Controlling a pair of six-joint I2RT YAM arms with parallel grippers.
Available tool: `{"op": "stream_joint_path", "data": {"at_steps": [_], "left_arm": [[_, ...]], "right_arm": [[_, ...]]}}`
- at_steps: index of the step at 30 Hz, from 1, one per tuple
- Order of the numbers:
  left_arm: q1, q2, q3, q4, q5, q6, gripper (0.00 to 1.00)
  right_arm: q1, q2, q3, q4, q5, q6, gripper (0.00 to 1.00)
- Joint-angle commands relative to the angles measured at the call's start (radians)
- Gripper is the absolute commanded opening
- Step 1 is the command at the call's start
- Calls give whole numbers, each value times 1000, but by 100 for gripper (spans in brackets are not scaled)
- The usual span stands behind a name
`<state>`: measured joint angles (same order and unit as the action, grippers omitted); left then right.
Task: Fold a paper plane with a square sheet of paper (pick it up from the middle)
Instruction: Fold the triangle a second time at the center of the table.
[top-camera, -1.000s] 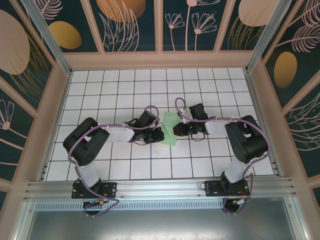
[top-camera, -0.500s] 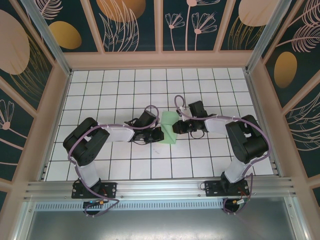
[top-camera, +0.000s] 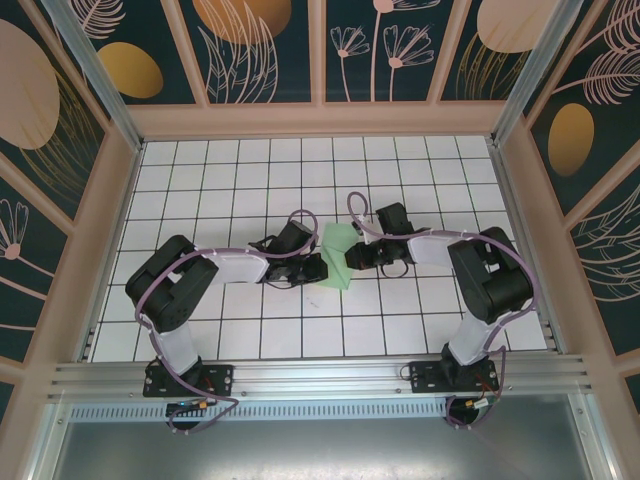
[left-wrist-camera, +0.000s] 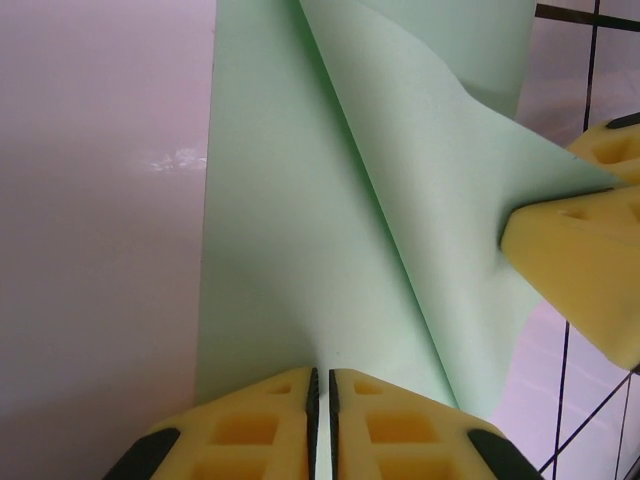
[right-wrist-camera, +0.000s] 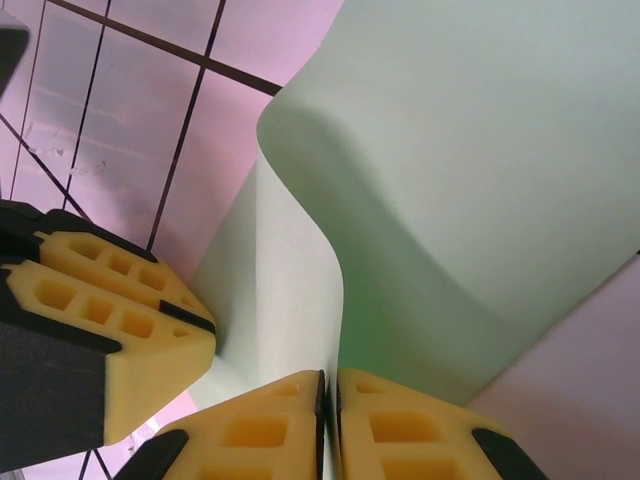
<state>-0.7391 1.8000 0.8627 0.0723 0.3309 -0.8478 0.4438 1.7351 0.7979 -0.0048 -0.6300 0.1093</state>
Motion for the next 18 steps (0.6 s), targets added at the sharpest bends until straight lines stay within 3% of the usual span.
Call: {"op": "stream_joint_path", "data": {"at_steps": [1,6,18], "left_arm": [[-1,-33,20,-27,-24,10,16],[-1,-53,11,-24,-47,7,17],[0,-79,23,79,-62,-27,31]], "right_arm": [[-8,29,27,-2,-26,-13,14],[-8,38,30,4,-31,-6,14],[-8,36,29,8,-37,1,14]]}}
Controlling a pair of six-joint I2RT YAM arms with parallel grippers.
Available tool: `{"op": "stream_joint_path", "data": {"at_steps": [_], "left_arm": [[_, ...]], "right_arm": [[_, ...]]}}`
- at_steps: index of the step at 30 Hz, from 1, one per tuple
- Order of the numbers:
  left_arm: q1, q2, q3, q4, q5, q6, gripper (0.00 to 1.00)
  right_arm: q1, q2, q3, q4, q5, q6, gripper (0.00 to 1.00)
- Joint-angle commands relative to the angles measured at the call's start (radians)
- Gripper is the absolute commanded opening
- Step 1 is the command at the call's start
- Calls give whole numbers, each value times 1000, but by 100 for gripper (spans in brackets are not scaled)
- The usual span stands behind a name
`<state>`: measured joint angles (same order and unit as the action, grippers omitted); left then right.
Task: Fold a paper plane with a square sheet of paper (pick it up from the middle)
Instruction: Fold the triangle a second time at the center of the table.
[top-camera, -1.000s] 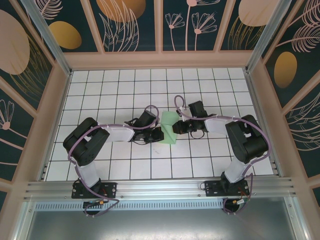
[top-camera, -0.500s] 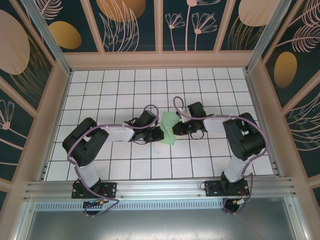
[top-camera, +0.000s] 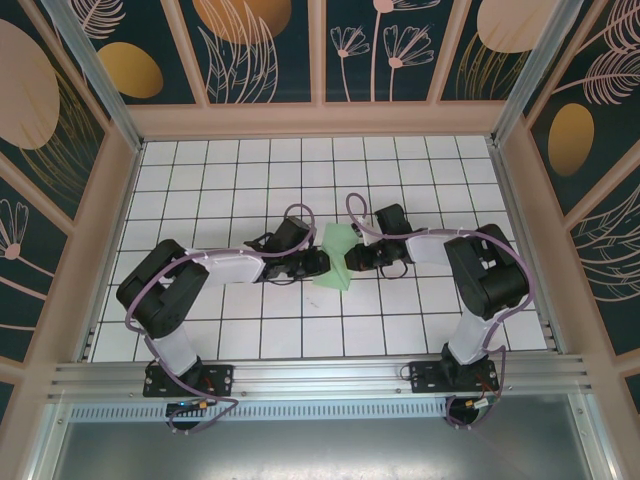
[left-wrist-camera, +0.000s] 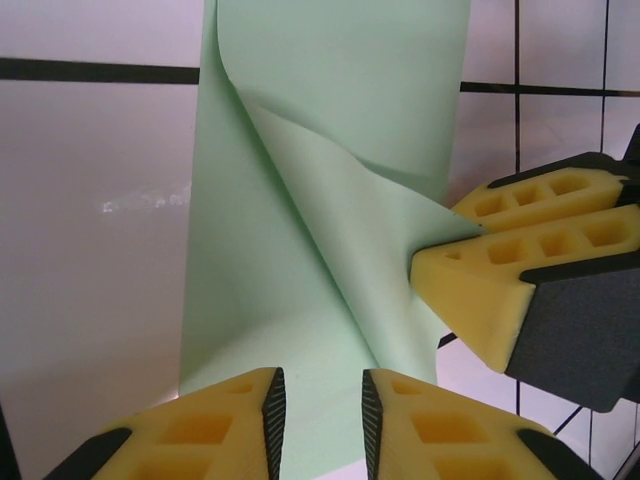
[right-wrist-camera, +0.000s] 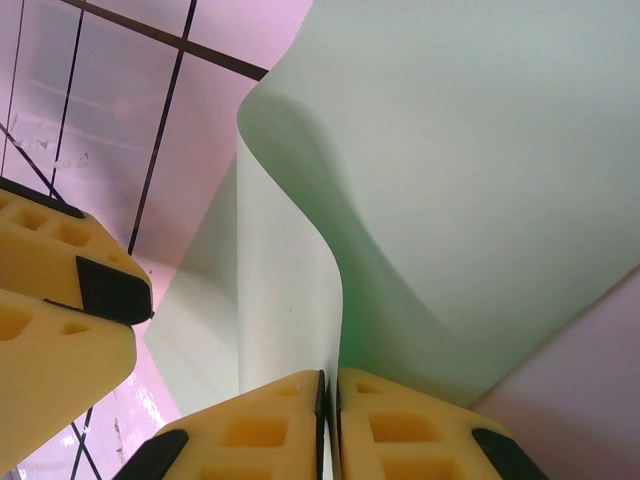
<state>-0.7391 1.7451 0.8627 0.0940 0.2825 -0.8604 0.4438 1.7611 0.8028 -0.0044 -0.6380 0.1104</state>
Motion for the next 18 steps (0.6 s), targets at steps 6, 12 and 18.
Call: {"op": "stream_joint_path", "data": {"at_steps": [6,12,18], "left_arm": [[0,0,78,104,-76,-47,38],[0,49,139,38,-106,-73,42],[0,69,116,128,-67,-124,39]], "right_arm": [[-8,3,20,5,-26,1,15],[-8,-2,19,11,-28,8,16],[-8,-4,17,16,-31,8,16]]}}
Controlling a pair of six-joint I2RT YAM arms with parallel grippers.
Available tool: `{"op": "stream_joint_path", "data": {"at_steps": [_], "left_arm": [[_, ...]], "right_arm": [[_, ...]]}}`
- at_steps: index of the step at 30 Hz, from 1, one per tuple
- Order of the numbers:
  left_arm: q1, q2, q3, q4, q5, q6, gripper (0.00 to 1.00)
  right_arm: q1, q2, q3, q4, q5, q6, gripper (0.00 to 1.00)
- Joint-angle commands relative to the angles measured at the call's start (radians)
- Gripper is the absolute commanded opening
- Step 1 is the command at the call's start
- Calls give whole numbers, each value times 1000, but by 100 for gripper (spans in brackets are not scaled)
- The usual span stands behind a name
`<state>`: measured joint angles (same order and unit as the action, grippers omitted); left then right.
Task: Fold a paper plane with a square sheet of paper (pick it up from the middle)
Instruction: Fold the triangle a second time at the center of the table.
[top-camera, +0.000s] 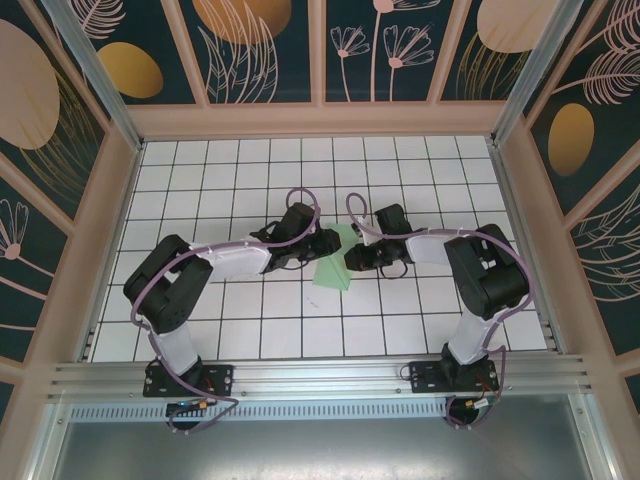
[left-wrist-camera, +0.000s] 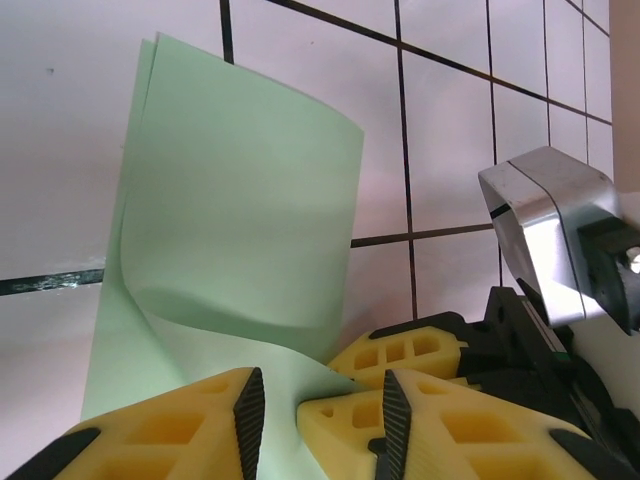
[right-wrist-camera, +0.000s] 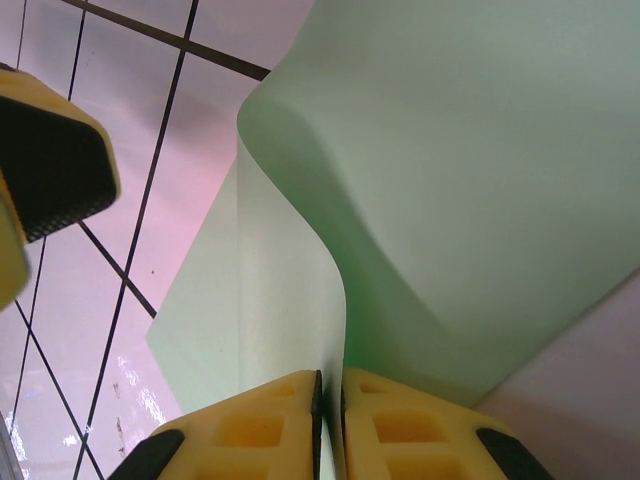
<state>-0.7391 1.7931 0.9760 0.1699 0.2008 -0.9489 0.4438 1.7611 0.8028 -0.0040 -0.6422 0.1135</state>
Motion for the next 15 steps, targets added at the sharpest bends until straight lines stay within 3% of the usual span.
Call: {"op": "stream_joint_path", "data": {"at_steps": [1,15], "left_arm": [[0,25,3,65,18,-42,38],[0,88,2,75,13,-59,35]], "right_arm": [[-8,-4,19,15,-27,3,16],[-10,-21,12,41,-40,25,21]]}}
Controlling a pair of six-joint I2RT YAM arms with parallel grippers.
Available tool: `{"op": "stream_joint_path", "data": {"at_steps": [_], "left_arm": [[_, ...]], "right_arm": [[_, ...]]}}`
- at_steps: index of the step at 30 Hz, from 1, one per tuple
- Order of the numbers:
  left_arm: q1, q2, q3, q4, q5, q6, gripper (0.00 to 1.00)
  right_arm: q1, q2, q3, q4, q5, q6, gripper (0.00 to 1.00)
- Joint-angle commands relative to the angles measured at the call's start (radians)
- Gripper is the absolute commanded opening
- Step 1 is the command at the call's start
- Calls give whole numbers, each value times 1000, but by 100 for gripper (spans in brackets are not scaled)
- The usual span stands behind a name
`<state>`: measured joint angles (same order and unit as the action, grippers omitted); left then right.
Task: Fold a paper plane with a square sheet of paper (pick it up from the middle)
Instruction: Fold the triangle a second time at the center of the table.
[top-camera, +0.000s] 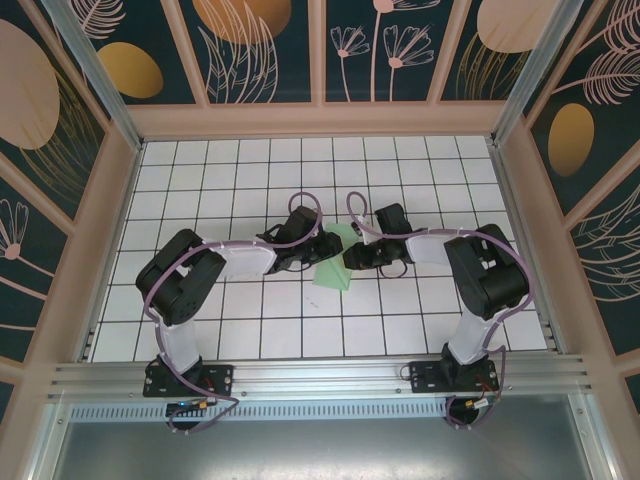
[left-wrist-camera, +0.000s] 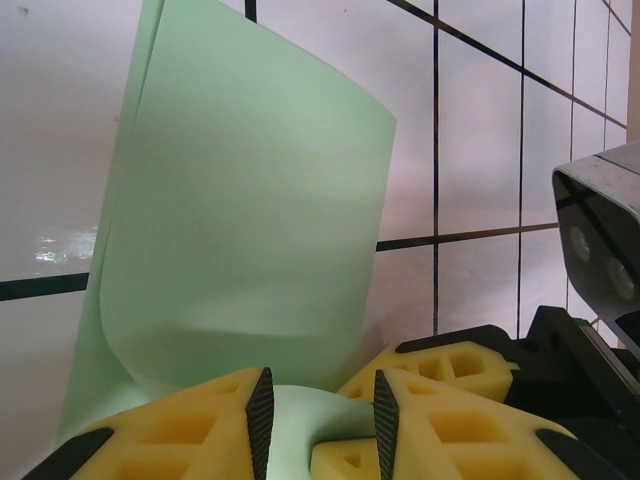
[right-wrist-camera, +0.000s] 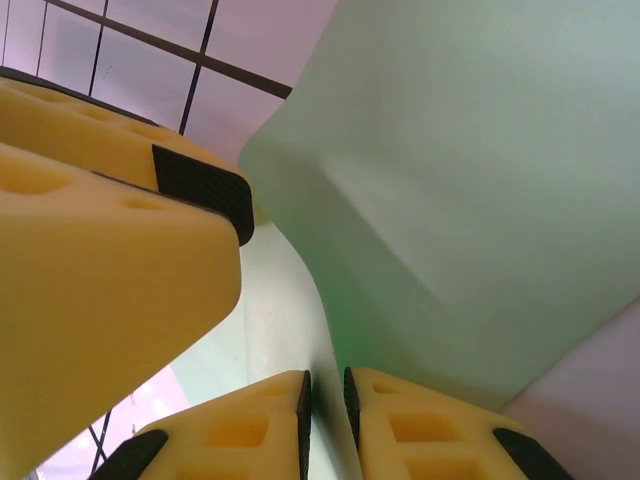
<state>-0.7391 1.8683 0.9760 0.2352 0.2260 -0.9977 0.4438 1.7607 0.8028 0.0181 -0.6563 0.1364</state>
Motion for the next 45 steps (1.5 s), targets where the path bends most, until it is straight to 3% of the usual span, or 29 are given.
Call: {"op": "stream_joint_path", "data": {"at_steps": [1,20,29,38,45], "left_arm": [[1,13,2,14,-11,-9,35],[0,33,3,1,-21,-2,33],[0,17,13,-7,-11,21,34],[1,-65,3,-16,-12,34,43],[-2,-128,-92,-17,2,25,38]], "right_arm": [[-10,-23,10,21,-28,5,21],[-36,-92,-42,35,-91,49,29],[-44,-59,-14,19,-80,40,9],[-50,-16,-3,31,-78,39,8],[-54,6,5,36,-69,32,7]]}}
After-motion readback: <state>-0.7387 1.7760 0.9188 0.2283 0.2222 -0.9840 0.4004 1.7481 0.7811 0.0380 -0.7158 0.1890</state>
